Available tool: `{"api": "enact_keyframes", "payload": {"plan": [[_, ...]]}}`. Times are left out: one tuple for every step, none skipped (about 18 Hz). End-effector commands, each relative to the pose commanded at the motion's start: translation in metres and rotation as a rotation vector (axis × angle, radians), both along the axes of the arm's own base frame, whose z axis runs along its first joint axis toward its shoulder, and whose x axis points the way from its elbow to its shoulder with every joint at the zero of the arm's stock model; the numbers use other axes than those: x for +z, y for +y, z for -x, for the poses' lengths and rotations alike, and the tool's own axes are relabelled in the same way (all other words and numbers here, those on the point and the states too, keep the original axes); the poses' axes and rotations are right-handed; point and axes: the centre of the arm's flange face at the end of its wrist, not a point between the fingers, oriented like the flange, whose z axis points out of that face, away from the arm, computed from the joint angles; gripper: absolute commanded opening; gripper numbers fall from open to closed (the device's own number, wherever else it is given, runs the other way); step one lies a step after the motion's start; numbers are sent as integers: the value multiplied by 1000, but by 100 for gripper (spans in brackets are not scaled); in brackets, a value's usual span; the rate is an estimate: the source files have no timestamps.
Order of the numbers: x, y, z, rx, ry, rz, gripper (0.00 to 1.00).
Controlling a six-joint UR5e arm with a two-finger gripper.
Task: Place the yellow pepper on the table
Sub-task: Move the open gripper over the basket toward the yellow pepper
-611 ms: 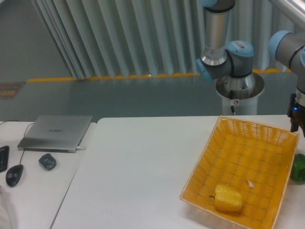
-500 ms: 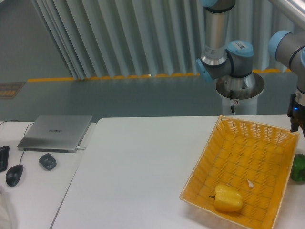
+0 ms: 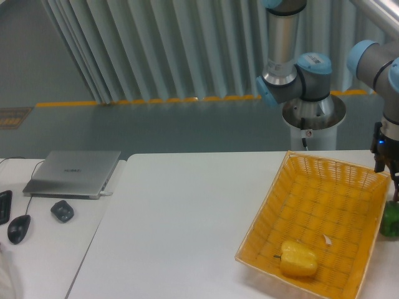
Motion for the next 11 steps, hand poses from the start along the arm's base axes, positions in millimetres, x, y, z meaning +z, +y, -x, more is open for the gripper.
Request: {"api": "enact_keyframes", "payload": {"plan": [[1,3,-2,7,7,-11,100],[2,8,-6,-6,12,-14,100],[2,19,-16,-32,17,-18,100],[3,28,-24,-52,27,-25,100],[0,37,-33,-66,27,-26,100],[-1,48,-44,-90,30,-27,100],[-3,56,-52,-106,31,-28,100],[-7,62,-53,-115,36,-27,100],[-9,66,-55,-127,49,-25,100],[-11,71,-59,-150,70,-7,100],[-15,79,-64,-166,93,15,100]]}}
